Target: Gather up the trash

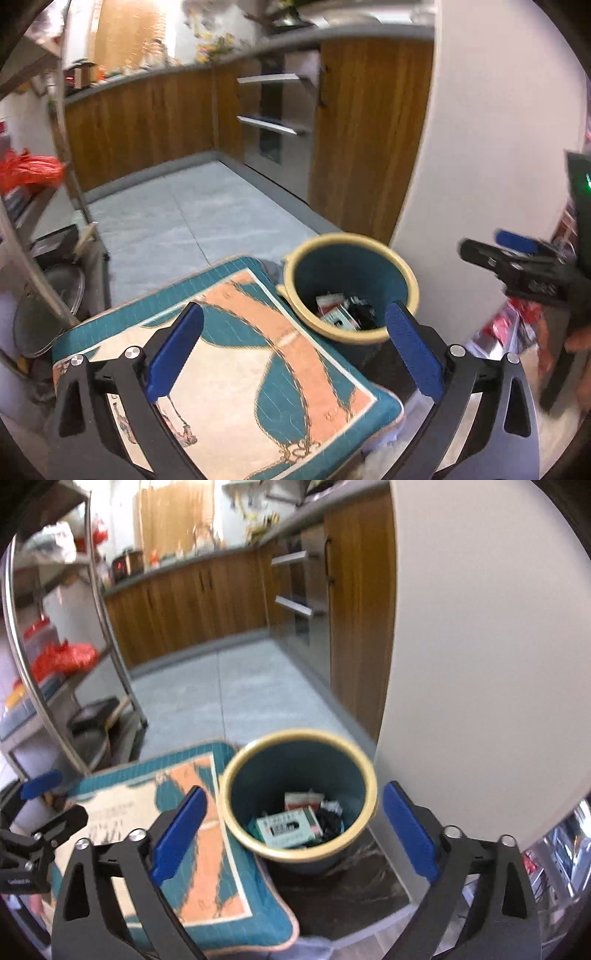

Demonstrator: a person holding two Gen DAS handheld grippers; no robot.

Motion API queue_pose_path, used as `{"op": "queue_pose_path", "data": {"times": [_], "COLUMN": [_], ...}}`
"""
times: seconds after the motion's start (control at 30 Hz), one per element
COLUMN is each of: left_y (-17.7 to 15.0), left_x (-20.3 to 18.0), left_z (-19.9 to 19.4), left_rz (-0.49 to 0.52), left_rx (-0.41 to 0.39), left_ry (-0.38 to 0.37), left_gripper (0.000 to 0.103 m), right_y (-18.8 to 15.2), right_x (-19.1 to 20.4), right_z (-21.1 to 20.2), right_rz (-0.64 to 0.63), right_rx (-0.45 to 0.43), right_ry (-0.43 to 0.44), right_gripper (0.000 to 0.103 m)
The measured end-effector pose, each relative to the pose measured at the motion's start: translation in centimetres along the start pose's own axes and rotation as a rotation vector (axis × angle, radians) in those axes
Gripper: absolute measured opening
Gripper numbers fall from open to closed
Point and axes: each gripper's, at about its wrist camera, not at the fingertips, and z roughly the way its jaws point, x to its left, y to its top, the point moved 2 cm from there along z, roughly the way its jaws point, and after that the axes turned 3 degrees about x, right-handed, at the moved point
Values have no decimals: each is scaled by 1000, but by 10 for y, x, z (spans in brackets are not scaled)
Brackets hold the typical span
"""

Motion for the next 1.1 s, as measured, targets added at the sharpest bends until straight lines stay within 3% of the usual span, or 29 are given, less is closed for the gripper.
{"op": "queue_pose_path", "data": {"times": [0.2, 0.33, 0.43, 1.1], "left_y": [1, 0, -3, -6], "left_x": [11, 11, 8, 8], "left_z": [-1, 3, -2, -12], "left_rz": [-76, -72, -40, -49], "left_rx": [-42, -26, -45, -55], "left_ry": [50, 141, 153, 128], "left_gripper": [97, 97, 98, 98], "right_y": [0, 0, -1, -5], "right_x": [7, 19, 26, 34], "right_z": [-14, -10, -10, -9], "right_rz": [15, -19, -45, -78], "right_rx": [-81, -95, -93, -90], "right_ry": [-37, -61, -65, -89], "right_gripper": [98, 98, 98, 98]}}
